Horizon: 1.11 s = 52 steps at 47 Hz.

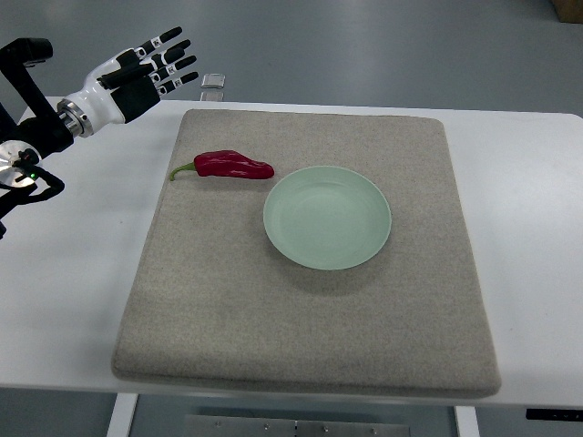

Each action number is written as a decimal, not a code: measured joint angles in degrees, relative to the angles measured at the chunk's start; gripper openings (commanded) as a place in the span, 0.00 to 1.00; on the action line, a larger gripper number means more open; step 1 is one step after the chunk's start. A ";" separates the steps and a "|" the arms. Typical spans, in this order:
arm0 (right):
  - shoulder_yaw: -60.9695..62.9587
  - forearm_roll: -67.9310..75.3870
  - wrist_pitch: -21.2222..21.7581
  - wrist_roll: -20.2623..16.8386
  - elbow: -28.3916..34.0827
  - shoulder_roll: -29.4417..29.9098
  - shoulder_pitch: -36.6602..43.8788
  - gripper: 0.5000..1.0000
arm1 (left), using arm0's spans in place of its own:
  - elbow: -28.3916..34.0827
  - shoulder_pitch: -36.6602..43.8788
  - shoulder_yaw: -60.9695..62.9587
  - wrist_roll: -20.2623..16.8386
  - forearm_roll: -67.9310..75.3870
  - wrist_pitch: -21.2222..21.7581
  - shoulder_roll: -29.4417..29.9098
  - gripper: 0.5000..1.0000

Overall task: Place red pepper on plate with left hand
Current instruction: 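Move the left hand toward the red chili pepper, then lower the left hand over the red pepper and close fingers around it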

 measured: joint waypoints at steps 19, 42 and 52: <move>0.00 0.00 0.00 0.00 0.00 0.00 0.00 0.86 | 0.24 -0.48 0.24 0.01 0.30 0.07 0.26 1.00; 0.00 0.00 0.00 0.00 0.00 0.00 0.00 0.86 | 0.38 -5.47 0.34 -8.10 49.58 0.63 0.60 0.99; 0.00 0.00 0.00 0.00 0.00 0.00 0.00 0.86 | 0.08 -6.46 0.42 -9.32 70.23 3.40 0.42 0.99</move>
